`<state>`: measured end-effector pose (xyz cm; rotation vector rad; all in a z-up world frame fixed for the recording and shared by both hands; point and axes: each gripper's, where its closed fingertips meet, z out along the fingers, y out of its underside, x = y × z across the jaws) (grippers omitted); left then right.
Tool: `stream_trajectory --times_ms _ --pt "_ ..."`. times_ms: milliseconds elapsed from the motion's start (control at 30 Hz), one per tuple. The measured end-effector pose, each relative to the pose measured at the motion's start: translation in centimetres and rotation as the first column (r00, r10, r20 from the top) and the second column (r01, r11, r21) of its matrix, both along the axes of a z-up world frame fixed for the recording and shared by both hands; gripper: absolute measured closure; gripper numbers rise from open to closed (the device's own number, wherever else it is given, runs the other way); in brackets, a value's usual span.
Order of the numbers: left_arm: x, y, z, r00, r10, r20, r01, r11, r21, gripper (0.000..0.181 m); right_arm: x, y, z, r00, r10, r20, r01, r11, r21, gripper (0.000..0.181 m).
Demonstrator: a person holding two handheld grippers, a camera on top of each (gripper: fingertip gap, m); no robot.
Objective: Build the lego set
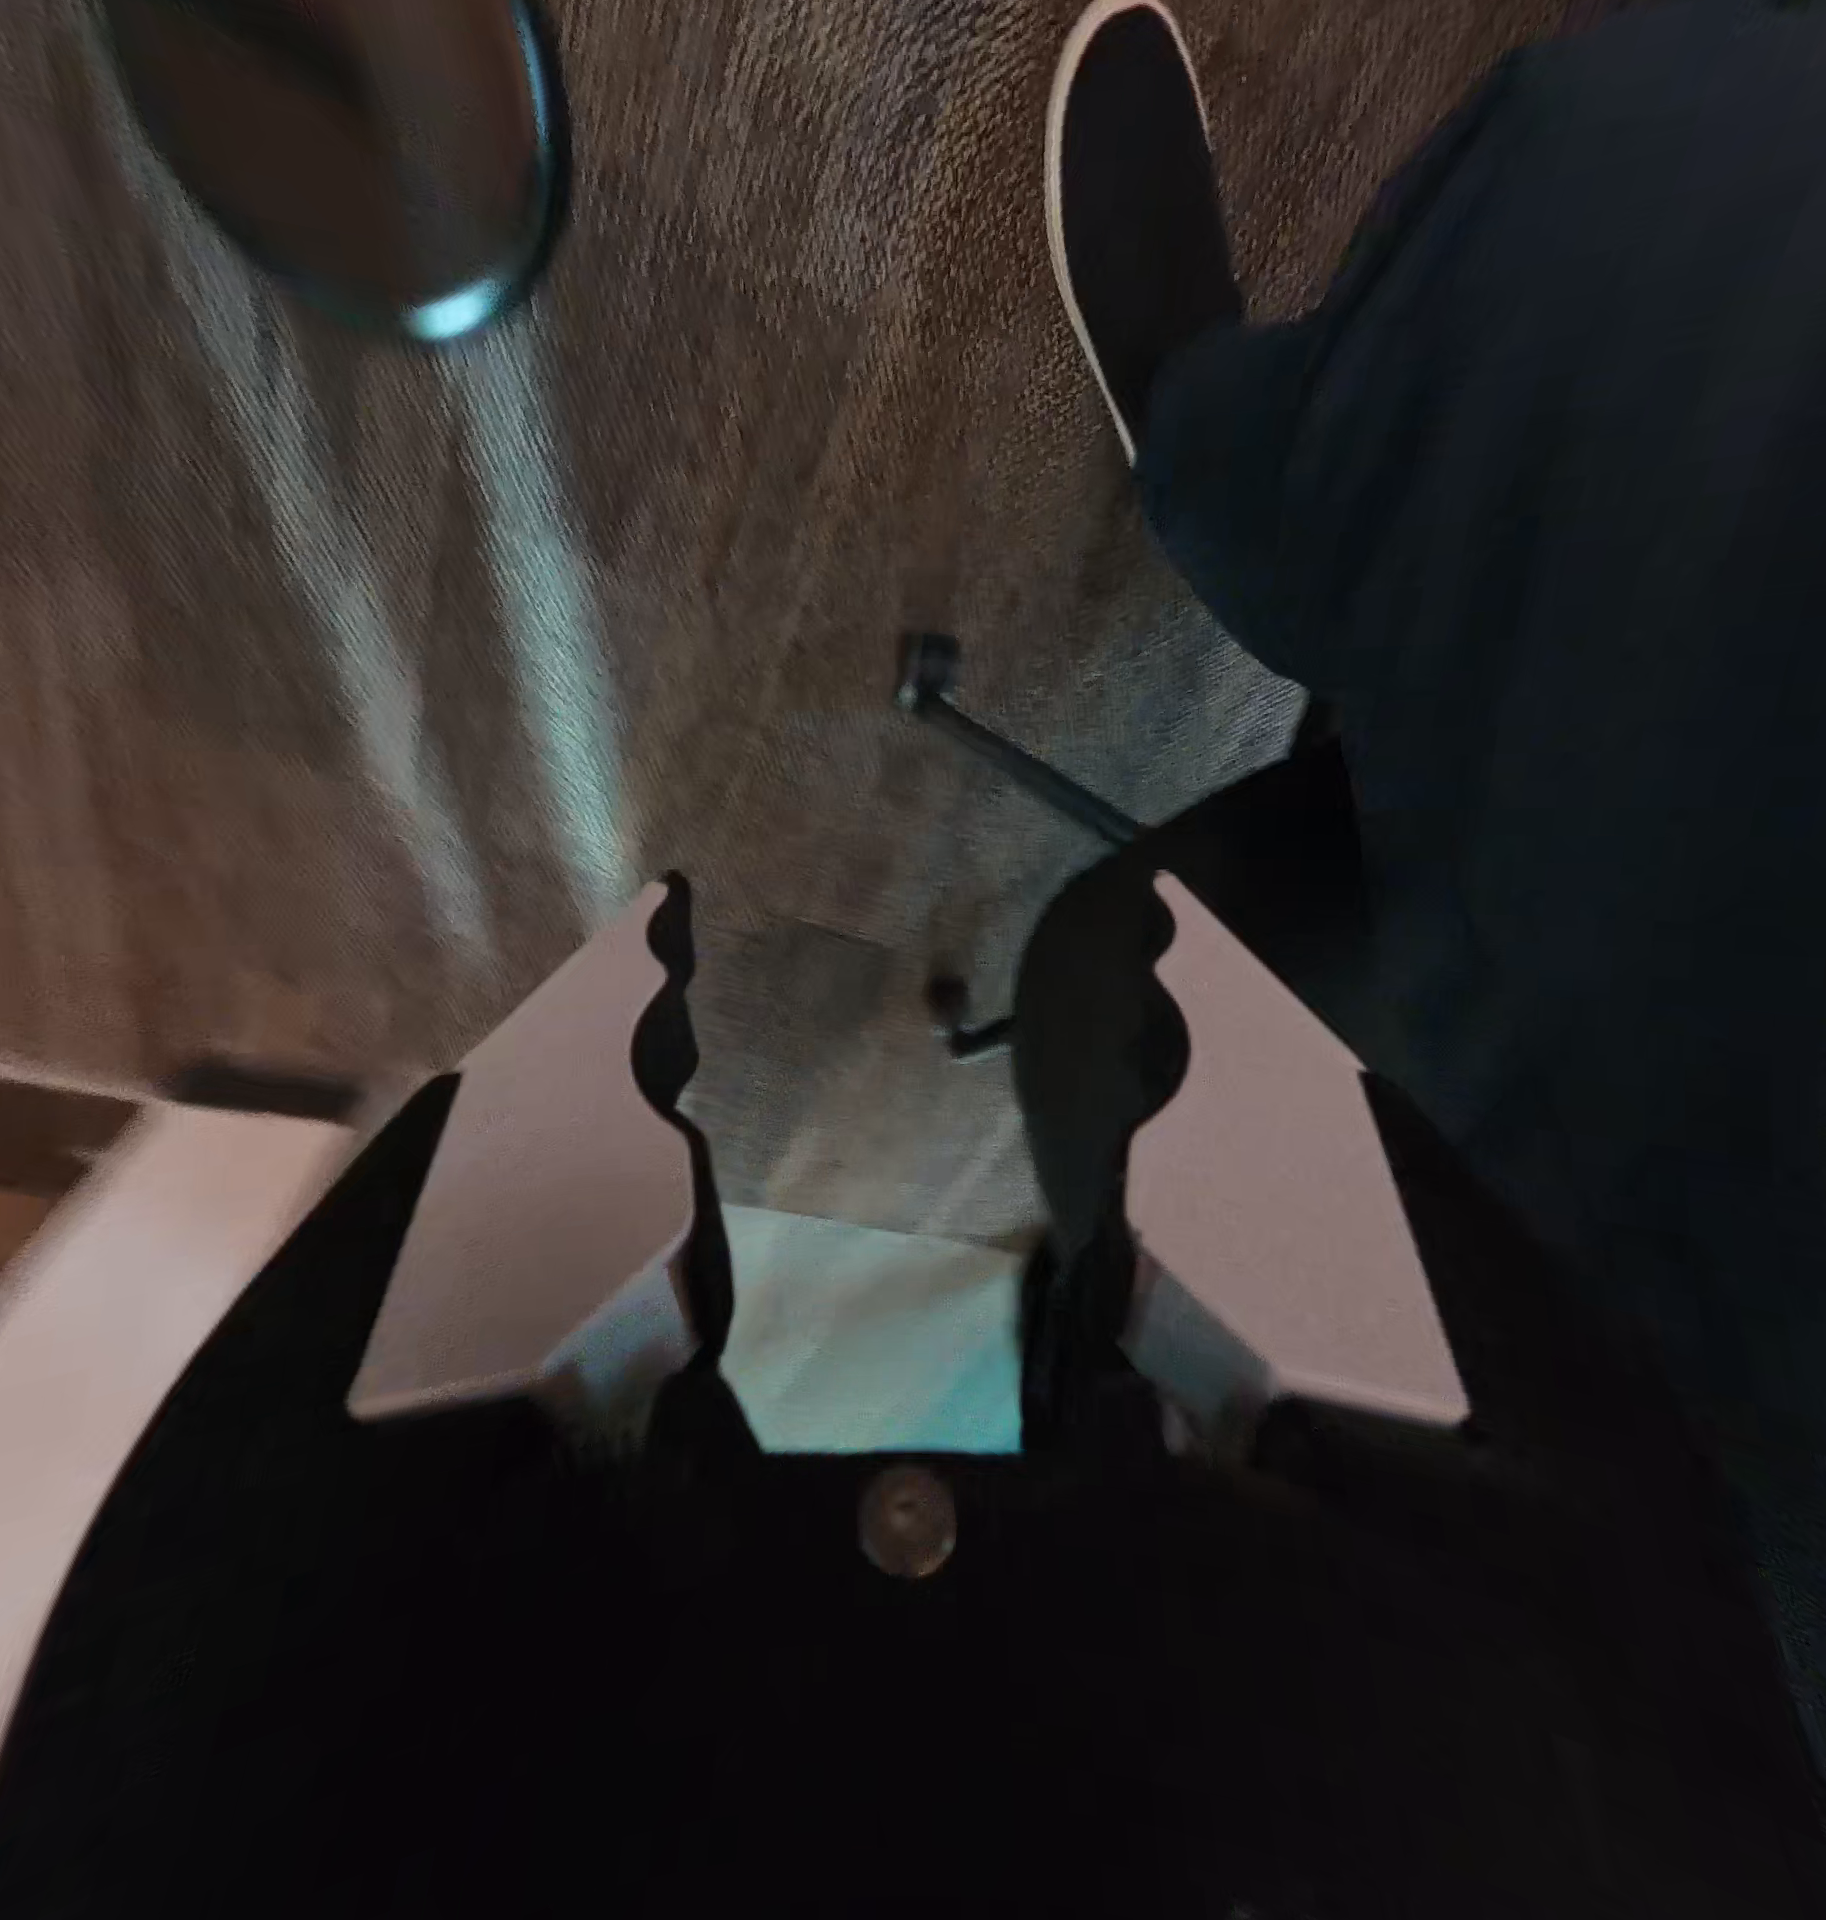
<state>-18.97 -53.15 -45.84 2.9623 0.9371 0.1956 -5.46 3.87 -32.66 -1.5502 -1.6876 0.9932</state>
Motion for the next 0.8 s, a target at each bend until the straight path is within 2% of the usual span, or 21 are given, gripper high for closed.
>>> stream_trajectory --times_ms 33,133,167,233,300,367,467,533,633,733,800 --pt "-1.0 1.4 -0.8 0.996 -0.091 -0.018 0.091 0.996 -0.02 0.095 0.0 0.1 -0.3 1.0 0.002 -0.009 -0.002 1.0 0.023 0.117" --pt "-5.0 7.4 -1.6 0.965 -0.215 -0.148 0.221 0.975 0.026 0.095 0.1 -0.8 -0.2 0.998 0.008 -0.066 -0.007 1.0 0.013 0.118" --pt "-6.4 9.8 -1.4 0.956 -0.216 -0.196 0.233 0.97 0.067 0.096 0.1 -1.5 0.1 0.995 0.024 -0.093 -0.023 1.0 0.01 0.118" --pt "-7.9 16.1 -0.2 0.956 -0.188 -0.227 0.241 0.941 0.237 0.097 0.5 -3.3 0.4 0.986 0.103 -0.131 -0.099 0.994 0.037 0.119" --pt "-8.5 22.1 1.2 0.912 -0.294 -0.286 0.382 0.861 0.335 0.098 1.2 -4.6 0.0 0.974 0.2 -0.108 -0.185 0.973 0.135 0.118" --pt "-8.1 27.3 3.5 0.864 -0.357 -0.356 0.49 0.76 0.427 0.095 2.1 -4.4 0.2 0.97 0.231 -0.08 -0.205 0.946 0.252 0.118" --pt "-5.3 32.3 7.5 0.821 -0.345 -0.455 0.567 0.586 0.579 0.094 3.8 -4.0 4.1 0.976 0.146 -0.164 -0.096 0.954 0.283 0.116" --pt "-2.4 32.4 8.9 0.773 -0.349 -0.53 0.633 0.488 0.601 0.093 6.2 -5.8 7.4 0.963 0.073 -0.26 0.007 0.956 0.292 0.116" --pt "2.1 28.4 10.0 0.696 -0.325 -0.64 0.715 0.393 0.578 0.095 11.3 -11.7 9.7 0.951 -0.019 -0.309 0.117 0.947 0.3 0.118" --pt "5.7 21.3 10.2 0.704 -0.278 -0.654 0.706 0.383 0.597 0.098 17.4 -18.7 10.8 0.94 -0.097 -0.328 0.187 0.949 0.254 0.119" --pt "6.9 16.9 10.5 0.713 -0.262 -0.651 0.695 0.389 0.605 0.099 21.2 -22.2 12.0 0.931 -0.155 -0.332 0.245 0.937 0.25 0.122"
